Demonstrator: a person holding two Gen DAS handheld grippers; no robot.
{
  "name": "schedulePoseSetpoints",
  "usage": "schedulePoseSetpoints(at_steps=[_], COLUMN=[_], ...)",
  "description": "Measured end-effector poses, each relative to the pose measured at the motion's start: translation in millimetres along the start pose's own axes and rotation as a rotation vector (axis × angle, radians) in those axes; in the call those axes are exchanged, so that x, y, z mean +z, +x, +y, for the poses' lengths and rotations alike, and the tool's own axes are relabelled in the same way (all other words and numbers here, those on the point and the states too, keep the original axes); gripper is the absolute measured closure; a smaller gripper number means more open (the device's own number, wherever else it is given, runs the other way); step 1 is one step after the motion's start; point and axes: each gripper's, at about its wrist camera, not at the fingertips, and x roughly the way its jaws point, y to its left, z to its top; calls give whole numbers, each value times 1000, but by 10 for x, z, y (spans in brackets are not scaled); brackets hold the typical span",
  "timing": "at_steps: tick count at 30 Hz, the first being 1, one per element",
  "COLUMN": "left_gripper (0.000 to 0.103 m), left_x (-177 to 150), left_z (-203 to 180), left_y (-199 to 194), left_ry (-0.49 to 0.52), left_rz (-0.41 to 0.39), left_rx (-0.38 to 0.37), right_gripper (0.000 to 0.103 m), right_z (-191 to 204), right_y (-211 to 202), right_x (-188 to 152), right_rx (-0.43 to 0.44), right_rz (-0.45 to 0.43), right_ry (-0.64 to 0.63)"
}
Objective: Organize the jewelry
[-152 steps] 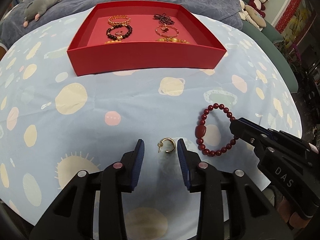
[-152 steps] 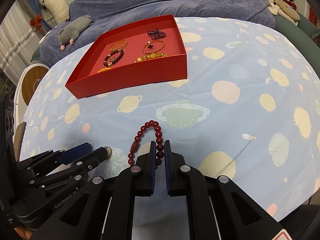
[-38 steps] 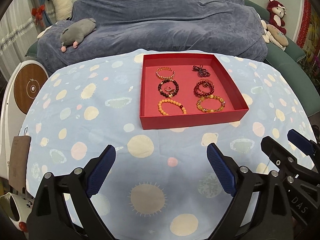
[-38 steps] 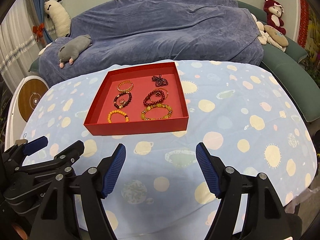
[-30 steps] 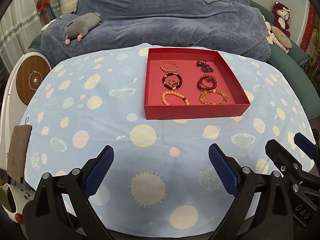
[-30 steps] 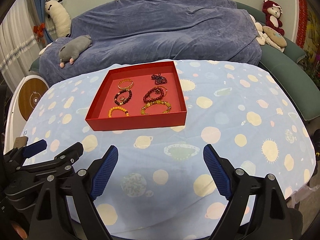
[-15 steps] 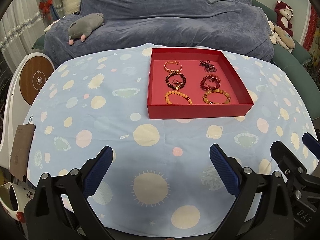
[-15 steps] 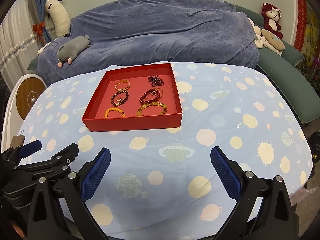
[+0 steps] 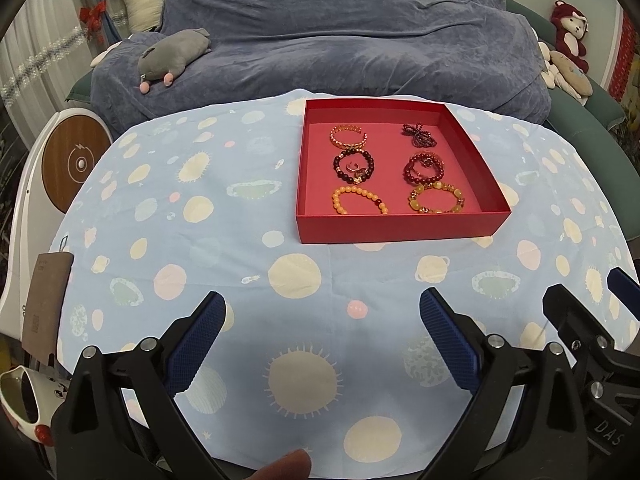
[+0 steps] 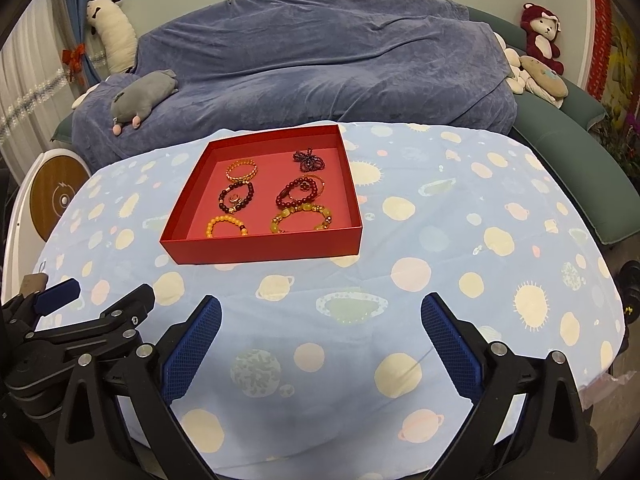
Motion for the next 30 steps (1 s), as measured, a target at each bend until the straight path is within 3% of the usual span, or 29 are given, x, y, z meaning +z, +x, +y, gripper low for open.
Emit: schedulePoseSetpoints(at_steps=[30], left_gripper=[10], left_x=[3], left_z=[24], left_y=[55], left_ry=[-26], left_rz=[6], left_rx=[27], right_gripper=[6], right_z=[10], right_y=[30], right_x=[48], right_rx=[-2], right_rz=[2], right_ry=[1])
